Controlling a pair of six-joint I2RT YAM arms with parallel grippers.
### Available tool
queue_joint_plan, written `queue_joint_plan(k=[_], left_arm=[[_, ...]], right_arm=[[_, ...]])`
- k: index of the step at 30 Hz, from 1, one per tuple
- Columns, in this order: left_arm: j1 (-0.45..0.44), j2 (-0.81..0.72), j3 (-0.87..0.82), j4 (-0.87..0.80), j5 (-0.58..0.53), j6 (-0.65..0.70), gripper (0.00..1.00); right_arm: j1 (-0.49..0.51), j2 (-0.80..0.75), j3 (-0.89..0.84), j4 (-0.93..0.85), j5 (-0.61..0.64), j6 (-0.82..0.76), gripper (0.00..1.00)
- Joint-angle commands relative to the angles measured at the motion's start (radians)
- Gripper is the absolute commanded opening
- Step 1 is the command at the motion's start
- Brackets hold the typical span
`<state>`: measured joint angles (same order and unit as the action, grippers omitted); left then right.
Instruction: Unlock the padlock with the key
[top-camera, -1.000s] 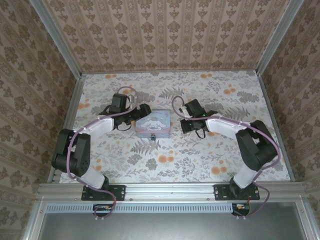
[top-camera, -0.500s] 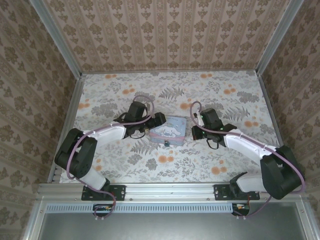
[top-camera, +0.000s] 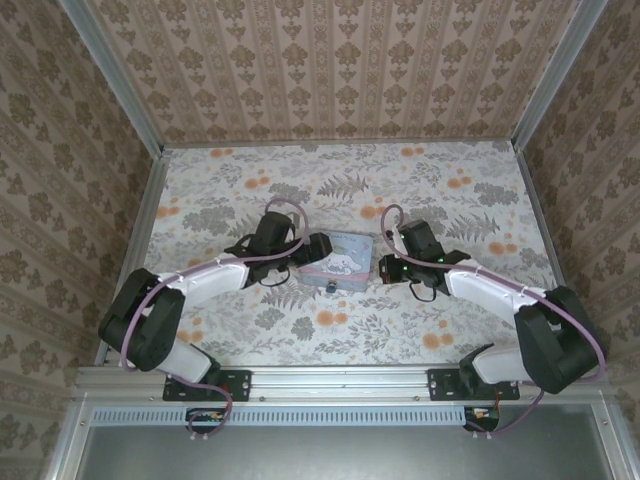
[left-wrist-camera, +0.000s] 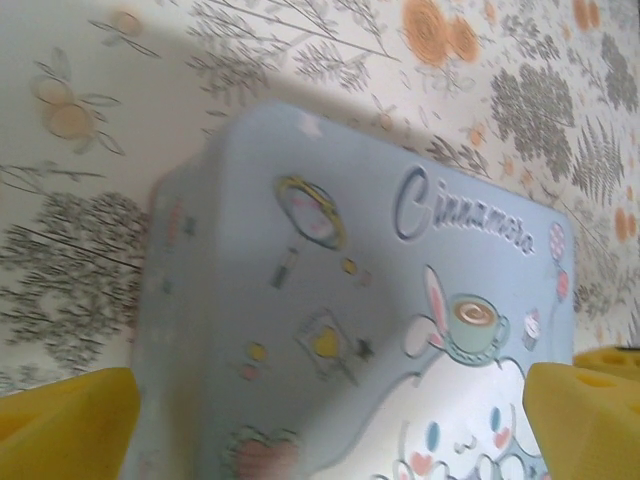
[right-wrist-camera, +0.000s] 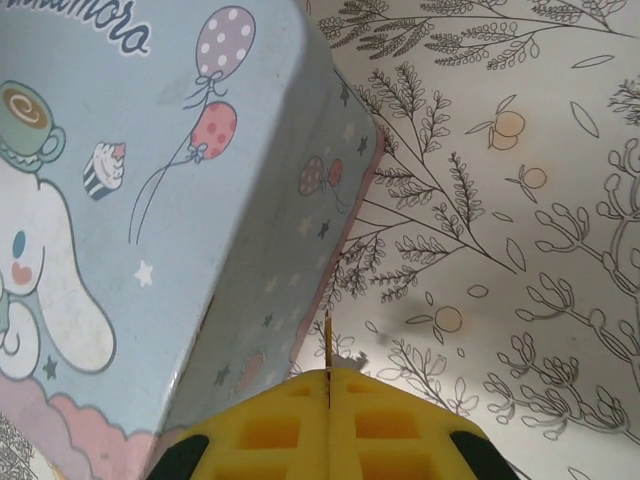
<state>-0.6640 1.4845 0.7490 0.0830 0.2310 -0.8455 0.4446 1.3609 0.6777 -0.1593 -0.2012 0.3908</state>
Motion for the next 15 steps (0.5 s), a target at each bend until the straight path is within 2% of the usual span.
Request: queue_joint_plan(k=[1,8,15], left_arm=[[-0.042,0.021,-0.002,0.043,0.004,-0.04,1.0],[-0.106,0.065,0.001,0.08,-0.036,-0.082,1.0],[-0.062,0.071,0.025,0.029,-0.064,-0.057,1.0]], right_arm=[[0.008,0.023,0.076,0.031,-0.041,0.029,0.0],[0.008,0.122,0.151,0.043,-0.043,0.04,0.0],[-0.009,0.115,0.153,0.019,-0.011,0.026,0.0]])
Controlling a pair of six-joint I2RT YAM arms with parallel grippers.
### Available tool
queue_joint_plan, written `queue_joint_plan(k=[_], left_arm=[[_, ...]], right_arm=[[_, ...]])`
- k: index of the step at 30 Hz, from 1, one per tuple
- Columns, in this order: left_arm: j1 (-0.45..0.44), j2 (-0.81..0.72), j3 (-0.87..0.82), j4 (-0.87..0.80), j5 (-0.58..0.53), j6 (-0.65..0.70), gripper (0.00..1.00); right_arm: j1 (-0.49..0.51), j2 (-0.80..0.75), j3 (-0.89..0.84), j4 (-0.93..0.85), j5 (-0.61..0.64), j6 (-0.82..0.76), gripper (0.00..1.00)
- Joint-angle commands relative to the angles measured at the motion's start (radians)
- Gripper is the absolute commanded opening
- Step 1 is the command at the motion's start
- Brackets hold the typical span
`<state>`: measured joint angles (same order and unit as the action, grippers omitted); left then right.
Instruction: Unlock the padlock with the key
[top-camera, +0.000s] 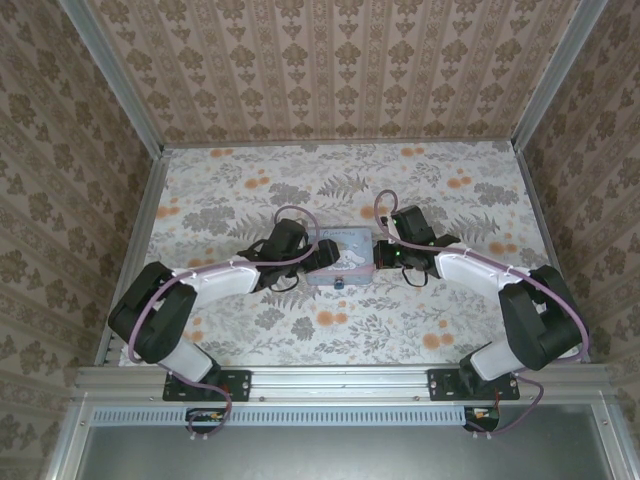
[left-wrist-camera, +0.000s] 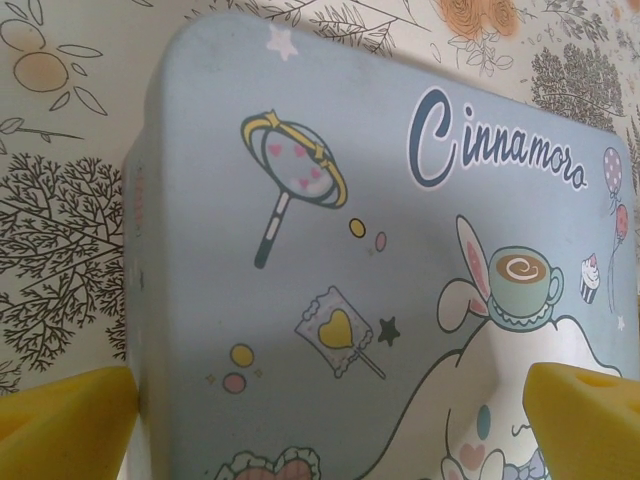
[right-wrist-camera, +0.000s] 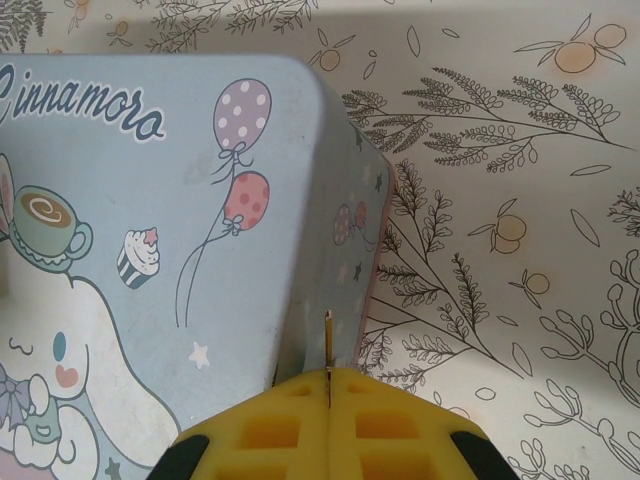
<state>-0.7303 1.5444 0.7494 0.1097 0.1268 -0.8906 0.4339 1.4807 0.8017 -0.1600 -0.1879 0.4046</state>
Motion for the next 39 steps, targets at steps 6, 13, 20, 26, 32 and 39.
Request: queue_joint_plan(k=[6,13,20,26,32,39], left_arm=[[0.125,-0.111,-0.017,-0.08,0.026,0.025,1.0],[0.166,-0.263,0.054,-0.198,-0.014,0.161,1.0],[0.154,-0.294,0.114,-0.175,-0.052,0.162,1.0],[0.166,-0.249,0.146,-0.101,0.062,-0.026,1.0],[0.162,-0.199,0.122,0.079,0.17,-0.236,1.0],[0.132,-0.158,0.104,0.212,0.197,-0.451,1.0]], right_arm=[[-0.084,-0.137,-0.006,-0.042,-0.017,0.002,0.0],[-0.116,-0.241,0.031,-0.078,-0.152,0.015,0.0],[-0.115,-0.238,0.023,0.149,-0.33,0.224,0.0],[-0.087,-0.179,-0.005,0.354,-0.376,0.385,0.0],[-0.046,-0.112,-0.04,0.553,-0.367,0.506,0.0],[-0.01,-0.044,-0.061,0.741,-0.346,0.621,0.0]])
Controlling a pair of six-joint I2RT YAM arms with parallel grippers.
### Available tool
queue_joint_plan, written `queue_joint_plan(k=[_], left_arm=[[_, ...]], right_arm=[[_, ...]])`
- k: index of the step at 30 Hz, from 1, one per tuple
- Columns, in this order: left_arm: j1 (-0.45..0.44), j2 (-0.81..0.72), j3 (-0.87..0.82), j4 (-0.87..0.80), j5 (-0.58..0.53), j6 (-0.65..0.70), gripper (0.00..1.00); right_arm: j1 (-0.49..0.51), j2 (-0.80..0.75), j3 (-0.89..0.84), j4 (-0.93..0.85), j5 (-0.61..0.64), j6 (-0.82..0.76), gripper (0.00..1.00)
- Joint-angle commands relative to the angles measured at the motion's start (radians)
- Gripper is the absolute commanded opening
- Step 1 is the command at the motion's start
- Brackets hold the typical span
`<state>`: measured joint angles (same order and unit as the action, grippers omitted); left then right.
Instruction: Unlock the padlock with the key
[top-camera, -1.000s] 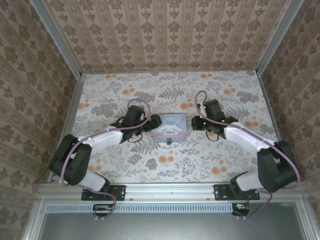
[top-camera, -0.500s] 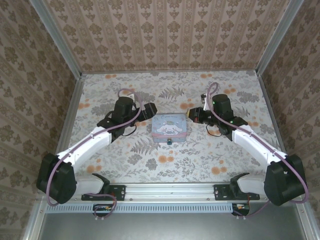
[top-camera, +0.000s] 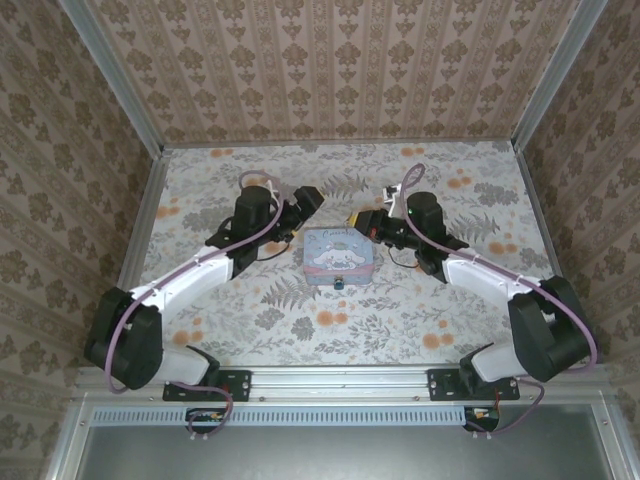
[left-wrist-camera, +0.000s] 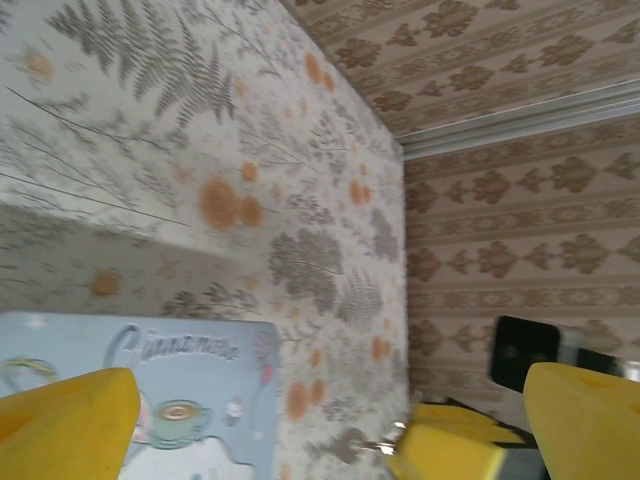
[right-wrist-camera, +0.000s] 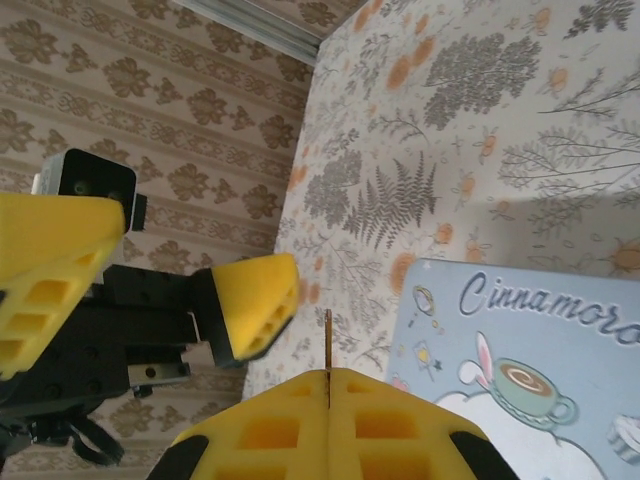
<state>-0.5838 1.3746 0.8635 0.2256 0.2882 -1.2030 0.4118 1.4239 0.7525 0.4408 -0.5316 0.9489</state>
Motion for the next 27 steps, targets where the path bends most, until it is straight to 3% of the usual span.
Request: queue_joint_plan(k=[1,6,15,27], left_arm=[[-0.019,0.02,-0.017,0.12,0.035,-0.177,1.0],[-0.038,0.063,-0.041,0.255,0.034,-0.333,0.94],[-0.093,0.156,-0.026,0.389,0.042,-0.444,0.9],[-0.098,0.183,-0.035,0.41,0.036,-0.458,0.95]], right_arm=[[0.019,0.018,-0.013,0.161,0.006,0.088,0.0],[0.043,0.038,-0.006,0.214,0.034,0.122,0.0],[0.074,0.08,0.025,0.247,0.054,0.146,0.0],[0.076,0.091,0.016,0.262,0.071,0.153,0.0]])
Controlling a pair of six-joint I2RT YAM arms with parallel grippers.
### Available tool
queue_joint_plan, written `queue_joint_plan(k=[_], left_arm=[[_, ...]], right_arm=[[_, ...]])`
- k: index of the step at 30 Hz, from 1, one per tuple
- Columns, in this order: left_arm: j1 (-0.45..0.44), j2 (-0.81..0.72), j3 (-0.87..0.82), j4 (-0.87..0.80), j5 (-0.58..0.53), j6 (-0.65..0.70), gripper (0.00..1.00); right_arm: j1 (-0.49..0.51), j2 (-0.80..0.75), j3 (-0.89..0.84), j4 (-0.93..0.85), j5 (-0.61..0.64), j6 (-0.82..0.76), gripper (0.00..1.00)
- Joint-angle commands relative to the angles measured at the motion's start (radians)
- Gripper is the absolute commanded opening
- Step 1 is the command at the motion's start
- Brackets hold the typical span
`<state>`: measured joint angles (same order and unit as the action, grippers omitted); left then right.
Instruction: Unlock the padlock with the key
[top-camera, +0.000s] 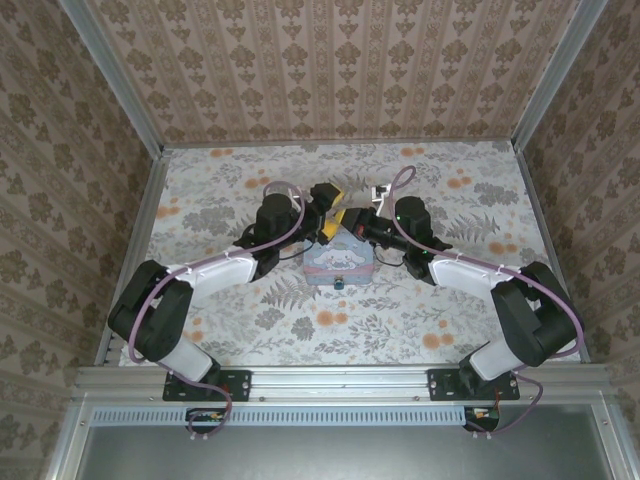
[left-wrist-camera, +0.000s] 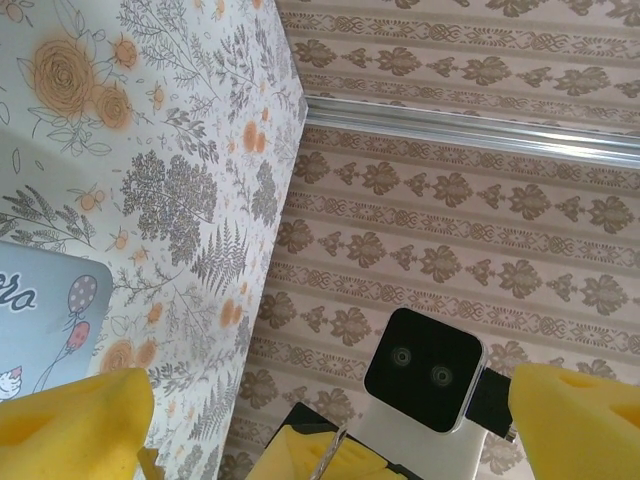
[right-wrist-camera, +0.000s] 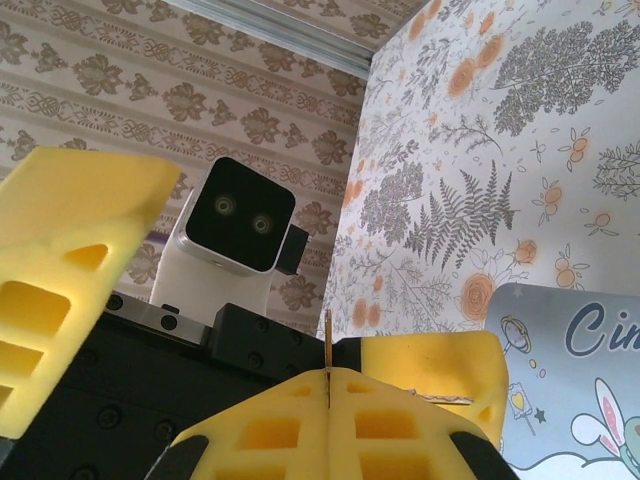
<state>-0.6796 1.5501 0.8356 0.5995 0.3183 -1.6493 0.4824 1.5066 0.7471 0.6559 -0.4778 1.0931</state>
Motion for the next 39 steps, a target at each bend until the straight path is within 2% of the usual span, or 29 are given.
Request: queue_joint_plan(k=[1,6,12,22,39], left_arm=[[-0.001,0.007,-0.012,0.033,0.003,-0.012,0.96],[0.001,0.006,-0.043,0.038,-0.004,-0.013,1.0],[0.006,0.008,-0.052,0.059,-0.005,-0.023,1.0],[0.015,0.027,-0.054,0.161,-0.018,-0.078,0.9],[0.032,0.004,-0.112,0.175,-0.053,-0.083,0.77]], right_arm=[[0.004,0.007,0.024,0.045,0.017,0.009,0.0],[0.003,0.01,0.05,0.041,0.017,0.01,0.0],[0.004,0.024,0.063,0.045,0.013,0.018,0.0],[0.005,0.046,0.018,0.09,0.022,0.038,0.0],[-0.014,0.013,-0.012,0.083,0.034,0.032,0.0]])
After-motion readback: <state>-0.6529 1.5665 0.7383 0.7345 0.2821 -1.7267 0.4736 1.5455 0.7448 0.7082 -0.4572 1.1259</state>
